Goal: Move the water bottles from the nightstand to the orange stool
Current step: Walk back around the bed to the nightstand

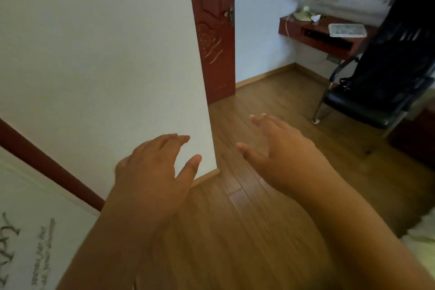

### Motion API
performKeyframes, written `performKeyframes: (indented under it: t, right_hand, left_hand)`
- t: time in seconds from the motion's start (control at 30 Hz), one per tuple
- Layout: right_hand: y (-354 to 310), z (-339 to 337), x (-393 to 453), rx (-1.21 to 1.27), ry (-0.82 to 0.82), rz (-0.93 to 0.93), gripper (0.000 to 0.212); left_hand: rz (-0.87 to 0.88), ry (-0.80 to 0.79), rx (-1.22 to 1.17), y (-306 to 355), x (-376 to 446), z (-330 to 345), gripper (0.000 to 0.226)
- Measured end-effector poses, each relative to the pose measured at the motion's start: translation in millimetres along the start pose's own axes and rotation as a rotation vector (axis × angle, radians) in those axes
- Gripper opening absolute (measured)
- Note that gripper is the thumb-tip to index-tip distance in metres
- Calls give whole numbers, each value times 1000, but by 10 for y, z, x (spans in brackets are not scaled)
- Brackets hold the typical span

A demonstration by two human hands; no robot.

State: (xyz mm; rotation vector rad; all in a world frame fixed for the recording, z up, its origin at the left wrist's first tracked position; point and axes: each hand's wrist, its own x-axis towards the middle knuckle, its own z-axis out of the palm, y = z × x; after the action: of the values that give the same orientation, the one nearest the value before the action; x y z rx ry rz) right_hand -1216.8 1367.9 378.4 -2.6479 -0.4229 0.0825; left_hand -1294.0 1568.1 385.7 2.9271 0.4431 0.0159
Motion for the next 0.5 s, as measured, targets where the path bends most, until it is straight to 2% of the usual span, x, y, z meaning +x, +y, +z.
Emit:
performKeyframes:
  t: [0.27,0.5]
  right_hand:
    - [620,-408,468,-70,71,231,77]
    - [999,-612,798,-104,131,474,78]
  left_hand:
    - [190,-53,-29,665,1009,158,69]
    - [476,-58,-125,1184,1930,285,60]
